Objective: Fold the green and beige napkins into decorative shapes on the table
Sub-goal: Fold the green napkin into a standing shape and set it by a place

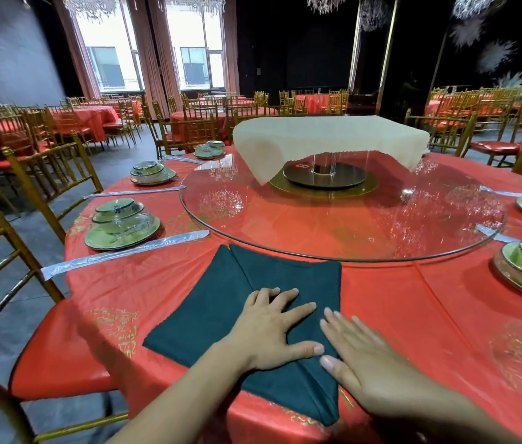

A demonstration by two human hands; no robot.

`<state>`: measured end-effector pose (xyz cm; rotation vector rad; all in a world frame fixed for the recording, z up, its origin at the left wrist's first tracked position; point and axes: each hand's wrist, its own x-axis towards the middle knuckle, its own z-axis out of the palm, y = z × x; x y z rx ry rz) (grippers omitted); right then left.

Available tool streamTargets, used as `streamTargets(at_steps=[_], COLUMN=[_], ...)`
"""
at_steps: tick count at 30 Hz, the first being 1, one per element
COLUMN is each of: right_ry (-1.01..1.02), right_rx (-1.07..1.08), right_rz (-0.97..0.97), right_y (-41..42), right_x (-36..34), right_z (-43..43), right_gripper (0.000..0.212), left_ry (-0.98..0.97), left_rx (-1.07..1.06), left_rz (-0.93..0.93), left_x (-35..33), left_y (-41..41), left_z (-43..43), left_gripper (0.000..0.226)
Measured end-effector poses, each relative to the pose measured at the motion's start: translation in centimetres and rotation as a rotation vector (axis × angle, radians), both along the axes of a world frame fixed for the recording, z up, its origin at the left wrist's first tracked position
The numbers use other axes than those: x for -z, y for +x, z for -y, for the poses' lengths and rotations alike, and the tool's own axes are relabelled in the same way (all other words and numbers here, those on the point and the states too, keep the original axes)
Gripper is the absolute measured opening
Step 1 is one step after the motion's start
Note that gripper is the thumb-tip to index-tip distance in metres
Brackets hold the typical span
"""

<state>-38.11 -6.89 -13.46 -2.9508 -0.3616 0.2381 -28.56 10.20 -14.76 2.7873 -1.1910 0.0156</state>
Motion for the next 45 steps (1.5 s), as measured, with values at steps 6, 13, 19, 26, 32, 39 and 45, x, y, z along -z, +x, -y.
streamTargets(at_steps=[6,13,19,26,32,39,45], right_ry=[0.278,0.261,0.127,0.077,-0.003,0.134,0.139], right_rx=[0.008,-0.007,0.071,0.079,0.06,0.065,0.076], right_rz=[0.249,0.277,0.198,0.261,0.312,0.295,0.256], right_y=[4.7,15.0,18.9,20.5,20.7,20.9,20.8], right_x=[-2.2,-1.8,-1.0,-0.4,0.1,0.3,0.4], right_z=[-0.3,-5.1,-8.0,-8.5,-8.8,-8.7,-8.7], right_gripper=[0.06,0.032,0.027,0.024,0.017,0.03,0.03], left_ry=[-0.187,-0.524,-0.413,-0.506,-0.455,-0.354,-0.271], left_rx=[-0.009,-0.563,-0.776,-0.768,-0.819,-0.814,-0.78], left_rz=[-0.167,-0.079,-0.183,-0.342,-0.364,-0.311,-0.316], left_x=[-1.2,-3.9,-2.6,-2.6,-3.0,-3.6,-4.4], left_y=[0.8,9.3,14.4,17.2,17.4,17.5,17.4], left_z=[0.1,-5.3,-7.3,-5.2,-4.3,-3.8,-3.4], left_gripper=[0.085,0.02,0.015,0.019,0.025,0.028,0.029])
